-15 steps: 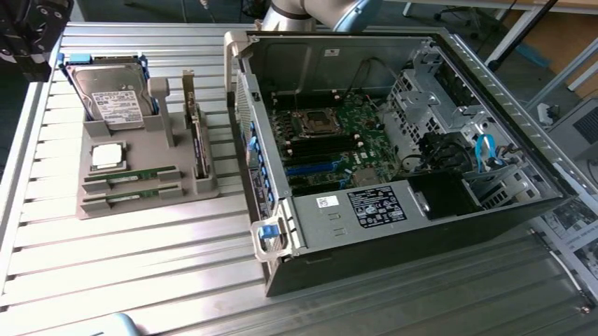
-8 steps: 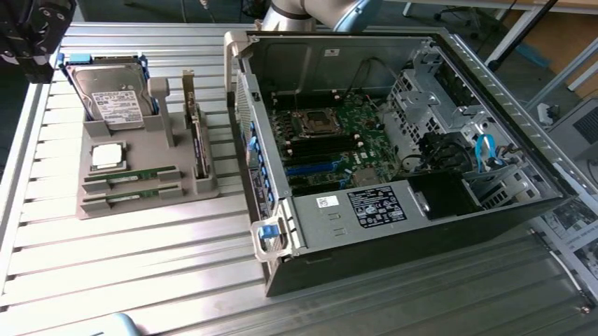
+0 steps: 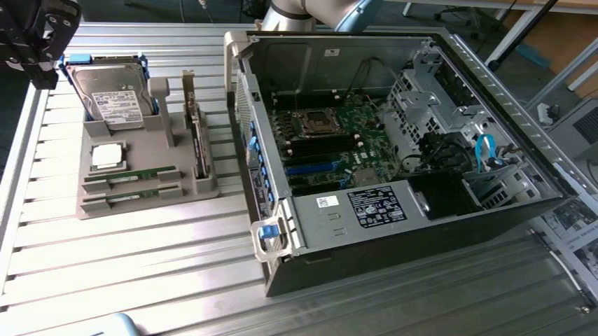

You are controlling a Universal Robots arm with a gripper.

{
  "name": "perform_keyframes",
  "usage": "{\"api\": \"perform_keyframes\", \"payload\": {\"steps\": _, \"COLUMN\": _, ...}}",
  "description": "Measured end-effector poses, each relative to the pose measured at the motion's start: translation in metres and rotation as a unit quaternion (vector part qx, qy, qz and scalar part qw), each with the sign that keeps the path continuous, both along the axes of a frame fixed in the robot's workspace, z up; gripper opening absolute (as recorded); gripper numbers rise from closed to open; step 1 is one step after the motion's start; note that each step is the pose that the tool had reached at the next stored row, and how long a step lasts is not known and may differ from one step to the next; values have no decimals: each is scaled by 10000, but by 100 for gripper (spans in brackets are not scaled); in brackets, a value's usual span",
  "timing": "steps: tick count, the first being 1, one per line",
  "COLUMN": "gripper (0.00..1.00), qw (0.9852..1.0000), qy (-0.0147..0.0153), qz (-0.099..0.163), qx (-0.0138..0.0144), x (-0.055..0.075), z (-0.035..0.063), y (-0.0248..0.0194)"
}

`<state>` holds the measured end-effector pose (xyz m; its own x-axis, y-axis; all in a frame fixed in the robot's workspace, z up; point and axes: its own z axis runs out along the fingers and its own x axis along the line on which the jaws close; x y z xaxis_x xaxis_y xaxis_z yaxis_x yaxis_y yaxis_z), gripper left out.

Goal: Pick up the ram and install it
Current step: 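Reach for the ram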

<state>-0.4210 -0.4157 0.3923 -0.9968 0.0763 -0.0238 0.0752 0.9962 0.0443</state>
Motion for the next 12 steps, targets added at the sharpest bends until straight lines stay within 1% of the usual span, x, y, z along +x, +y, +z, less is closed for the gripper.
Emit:
{"api": "perform_keyframes", "payload": {"steps": 5, "gripper": 11, "qw": 10000, "qy": 6, "qz": 0, "qx": 0, "x": 37, "z": 0, "y": -63}}
{"api": "perform_keyframes", "payload": {"steps": 12, "gripper": 11, "qw": 10000, "qy": 31, "qz": 0, "qx": 0, "x": 125, "z": 0, "y": -149}}
